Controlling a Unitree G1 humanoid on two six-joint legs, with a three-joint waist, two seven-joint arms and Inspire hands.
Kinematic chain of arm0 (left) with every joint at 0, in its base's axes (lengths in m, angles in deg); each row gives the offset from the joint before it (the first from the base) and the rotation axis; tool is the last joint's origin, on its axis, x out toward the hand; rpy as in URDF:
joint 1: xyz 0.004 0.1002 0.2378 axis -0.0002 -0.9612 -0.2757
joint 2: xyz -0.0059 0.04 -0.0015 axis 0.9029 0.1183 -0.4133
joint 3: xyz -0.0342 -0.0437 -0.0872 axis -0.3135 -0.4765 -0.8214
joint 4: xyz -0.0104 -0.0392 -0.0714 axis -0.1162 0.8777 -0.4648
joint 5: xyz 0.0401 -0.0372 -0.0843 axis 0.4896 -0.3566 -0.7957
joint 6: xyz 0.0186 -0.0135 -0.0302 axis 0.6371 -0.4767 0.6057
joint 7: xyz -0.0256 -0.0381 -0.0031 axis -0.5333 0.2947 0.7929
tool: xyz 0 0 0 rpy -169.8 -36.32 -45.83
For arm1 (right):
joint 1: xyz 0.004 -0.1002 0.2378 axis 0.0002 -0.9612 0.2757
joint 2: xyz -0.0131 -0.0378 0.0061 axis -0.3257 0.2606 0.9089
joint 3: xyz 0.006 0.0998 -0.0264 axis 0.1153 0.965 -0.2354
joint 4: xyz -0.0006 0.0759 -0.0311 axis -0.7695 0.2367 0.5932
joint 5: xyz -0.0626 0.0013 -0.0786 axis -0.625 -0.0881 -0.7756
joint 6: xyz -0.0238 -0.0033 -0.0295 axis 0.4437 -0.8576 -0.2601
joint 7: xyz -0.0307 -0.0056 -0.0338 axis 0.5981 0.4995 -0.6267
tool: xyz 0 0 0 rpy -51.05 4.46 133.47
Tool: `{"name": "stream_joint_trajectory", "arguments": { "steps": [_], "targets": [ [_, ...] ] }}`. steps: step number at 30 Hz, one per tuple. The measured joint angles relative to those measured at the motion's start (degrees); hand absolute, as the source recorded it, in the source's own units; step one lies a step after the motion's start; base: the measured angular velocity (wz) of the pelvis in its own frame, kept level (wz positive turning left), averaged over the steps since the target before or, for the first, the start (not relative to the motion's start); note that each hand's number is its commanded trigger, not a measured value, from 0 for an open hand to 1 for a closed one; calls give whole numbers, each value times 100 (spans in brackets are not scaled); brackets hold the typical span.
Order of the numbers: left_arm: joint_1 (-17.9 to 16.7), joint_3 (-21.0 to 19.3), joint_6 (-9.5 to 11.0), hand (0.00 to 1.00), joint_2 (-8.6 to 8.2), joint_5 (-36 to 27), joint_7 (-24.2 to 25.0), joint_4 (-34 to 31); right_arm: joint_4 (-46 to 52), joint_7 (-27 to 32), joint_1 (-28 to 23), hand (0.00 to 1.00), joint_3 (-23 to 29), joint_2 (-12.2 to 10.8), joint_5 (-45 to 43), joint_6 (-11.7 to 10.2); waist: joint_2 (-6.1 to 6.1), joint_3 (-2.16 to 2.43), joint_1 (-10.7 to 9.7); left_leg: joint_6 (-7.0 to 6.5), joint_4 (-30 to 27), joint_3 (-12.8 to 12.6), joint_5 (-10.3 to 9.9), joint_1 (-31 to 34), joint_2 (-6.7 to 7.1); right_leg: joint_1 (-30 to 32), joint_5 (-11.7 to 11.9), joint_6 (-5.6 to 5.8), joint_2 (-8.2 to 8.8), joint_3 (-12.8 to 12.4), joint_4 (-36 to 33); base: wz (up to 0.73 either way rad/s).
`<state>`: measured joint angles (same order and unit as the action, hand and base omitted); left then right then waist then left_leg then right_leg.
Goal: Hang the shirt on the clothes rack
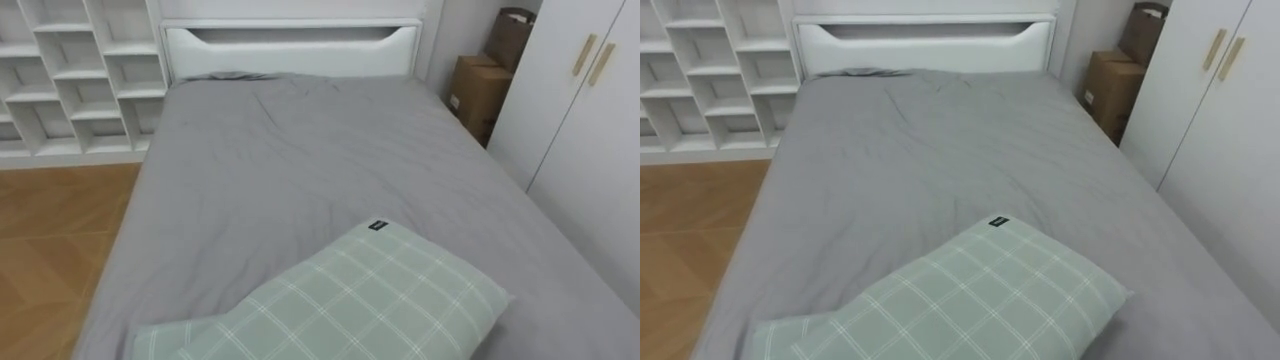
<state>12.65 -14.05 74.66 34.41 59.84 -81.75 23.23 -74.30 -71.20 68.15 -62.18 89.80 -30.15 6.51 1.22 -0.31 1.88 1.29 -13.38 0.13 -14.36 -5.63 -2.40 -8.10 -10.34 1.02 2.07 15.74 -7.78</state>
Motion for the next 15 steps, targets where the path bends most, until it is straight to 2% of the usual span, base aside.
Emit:
{"name": "stream_joint_trajectory", "arguments": {
  "steps": [7, 15],
  "targets": [
    [7, 1, -52, 0, 1, 1, 136, -1, 0, -2, 1, 0, -1, 2, 0, 1, -26, 15, -5, 0, -1, 0, 0, 0, 0, -4, 0, 0, 0, 0, -1, 0],
    [7, 3, -126, 0, 1, 2, 236, -5, 22, -5, -5, 0, -1, 2, -7, 16, -20, 7, -5, 0, -5, 1, 0, -2, -1, -8, 0, 0, 0, 0, -4, 0]
  ]
}}
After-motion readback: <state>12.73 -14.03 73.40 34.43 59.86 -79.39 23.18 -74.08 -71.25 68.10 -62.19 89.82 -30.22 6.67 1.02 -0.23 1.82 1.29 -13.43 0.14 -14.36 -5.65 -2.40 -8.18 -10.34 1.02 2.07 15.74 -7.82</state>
